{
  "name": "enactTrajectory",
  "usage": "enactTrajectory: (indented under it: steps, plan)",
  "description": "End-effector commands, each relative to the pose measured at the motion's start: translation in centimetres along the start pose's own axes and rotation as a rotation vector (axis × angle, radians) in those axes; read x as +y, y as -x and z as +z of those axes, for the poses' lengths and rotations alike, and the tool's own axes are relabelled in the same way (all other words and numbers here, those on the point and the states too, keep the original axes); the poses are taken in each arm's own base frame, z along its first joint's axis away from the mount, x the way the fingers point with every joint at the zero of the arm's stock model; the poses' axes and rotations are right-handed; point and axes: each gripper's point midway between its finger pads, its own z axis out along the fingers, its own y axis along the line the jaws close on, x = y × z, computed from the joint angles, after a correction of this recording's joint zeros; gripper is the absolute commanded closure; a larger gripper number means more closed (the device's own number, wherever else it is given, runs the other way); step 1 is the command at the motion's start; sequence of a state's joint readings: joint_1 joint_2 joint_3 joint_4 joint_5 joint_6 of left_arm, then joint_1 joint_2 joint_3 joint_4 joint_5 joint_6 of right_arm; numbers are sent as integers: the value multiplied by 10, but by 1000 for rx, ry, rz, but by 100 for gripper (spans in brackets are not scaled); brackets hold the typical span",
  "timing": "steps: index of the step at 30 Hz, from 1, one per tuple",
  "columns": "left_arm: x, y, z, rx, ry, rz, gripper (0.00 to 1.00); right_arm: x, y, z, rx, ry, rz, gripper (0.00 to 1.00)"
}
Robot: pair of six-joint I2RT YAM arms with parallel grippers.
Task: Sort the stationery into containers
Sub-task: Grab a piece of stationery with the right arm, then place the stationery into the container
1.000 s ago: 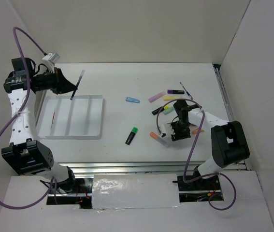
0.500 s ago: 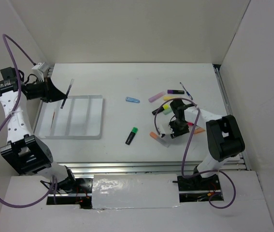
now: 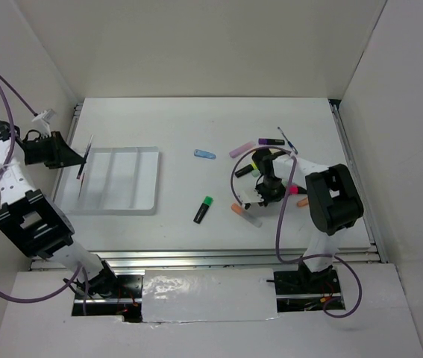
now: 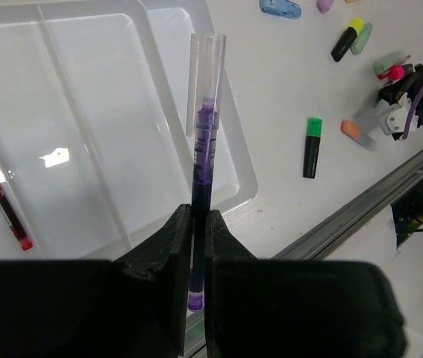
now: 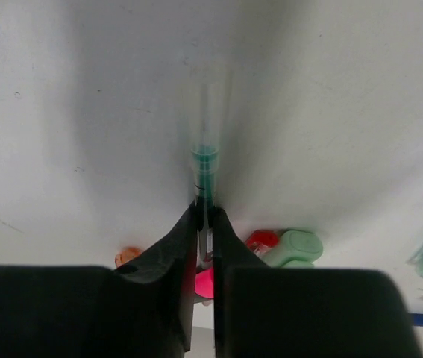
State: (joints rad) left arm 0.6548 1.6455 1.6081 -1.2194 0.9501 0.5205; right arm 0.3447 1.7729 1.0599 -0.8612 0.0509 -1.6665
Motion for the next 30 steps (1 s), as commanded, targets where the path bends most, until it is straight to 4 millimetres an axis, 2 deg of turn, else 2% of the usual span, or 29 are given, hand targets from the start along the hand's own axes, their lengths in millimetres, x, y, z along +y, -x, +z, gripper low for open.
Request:
enactTrajectory:
  steps: [1, 3, 4, 5, 6, 7, 9, 10, 14, 18, 19, 22, 25, 30]
  plan:
    - [0, 3, -9, -14, 16, 55, 100, 8, 7, 2, -16, 81, -1, 91]
    - [3, -2, -9, -2, 31, 63, 100, 5, 13, -1, -45, 82, 36, 96]
    - [4, -4, -9, 4, 38, 68, 100, -3, 12, -8, -46, 61, 52, 97]
    - [7, -9, -10, 16, 53, 61, 100, -2, 25, -10, -113, 70, 90, 99]
    - [10, -10, -10, 18, 64, 65, 100, -4, 29, -15, -139, 65, 116, 100]
    - [12, -13, -10, 22, 72, 63, 100, -17, 33, -29, -168, 24, 134, 100]
    - [18, -17, -10, 32, 104, 47, 100, -18, 46, -44, -248, 24, 193, 100]
    - [23, -20, -11, 38, 116, 37, 100, -26, 51, -57, -273, -9, 202, 100]
    - [38, -21, -12, 42, 184, -13, 100, -25, 61, -86, -350, -49, 251, 100]
    - [64, -25, -15, 59, 308, -53, 100, -20, 70, -110, -414, -79, 318, 100]
    - [78, -25, -18, 67, 371, -48, 100, -21, 74, -120, -458, -85, 360, 100]
    - [103, -36, -17, 109, 472, -134, 100, -24, 83, -140, -555, -99, 455, 100]
    - [117, -49, -15, 148, 516, -173, 100, -27, 90, -153, -624, -104, 511, 100]
    - [142, -56, -5, 160, 618, -196, 100, -30, 109, -174, -796, -49, 646, 100]
